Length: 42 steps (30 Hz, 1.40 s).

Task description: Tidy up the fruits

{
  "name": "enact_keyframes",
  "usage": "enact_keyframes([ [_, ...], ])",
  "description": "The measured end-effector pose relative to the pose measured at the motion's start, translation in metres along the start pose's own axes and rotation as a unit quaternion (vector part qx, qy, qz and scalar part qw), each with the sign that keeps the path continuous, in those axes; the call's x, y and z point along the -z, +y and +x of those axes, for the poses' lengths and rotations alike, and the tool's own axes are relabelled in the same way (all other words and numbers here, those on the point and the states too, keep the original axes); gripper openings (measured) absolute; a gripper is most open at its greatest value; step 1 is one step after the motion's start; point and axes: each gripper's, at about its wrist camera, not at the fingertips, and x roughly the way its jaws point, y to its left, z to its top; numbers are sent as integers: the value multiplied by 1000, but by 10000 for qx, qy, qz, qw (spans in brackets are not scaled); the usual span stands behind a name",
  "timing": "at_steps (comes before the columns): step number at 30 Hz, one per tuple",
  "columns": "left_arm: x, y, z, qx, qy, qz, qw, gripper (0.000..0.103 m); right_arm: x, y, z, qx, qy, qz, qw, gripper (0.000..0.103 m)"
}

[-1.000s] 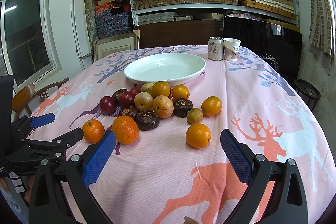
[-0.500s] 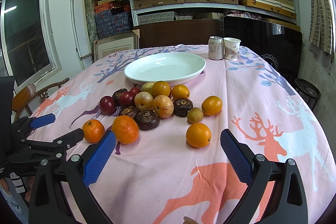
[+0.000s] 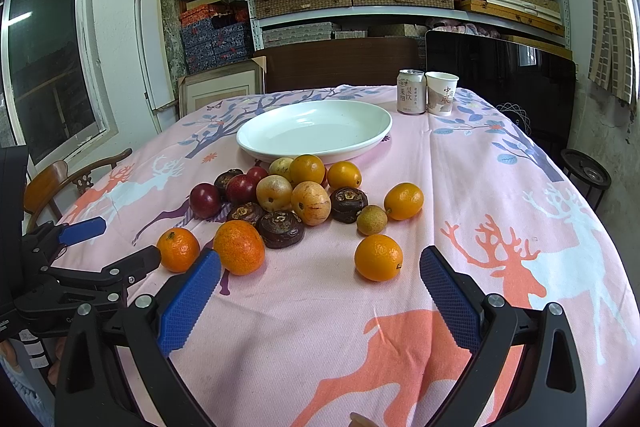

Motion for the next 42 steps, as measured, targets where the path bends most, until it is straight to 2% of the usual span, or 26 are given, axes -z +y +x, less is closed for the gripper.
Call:
enact_keyframes([
  [33, 0, 0, 0, 1, 29, 3, 10000, 99, 1, -1, 2, -61, 8, 41, 10000, 100],
  [38, 0, 3, 8, 138, 220, -35, 9997, 99, 0, -3, 1, -298, 113, 183, 9993, 100],
  [42, 0, 2, 26, 271, 688, -9, 9973, 99, 1, -7, 20, -237, 643, 308, 9972, 100],
])
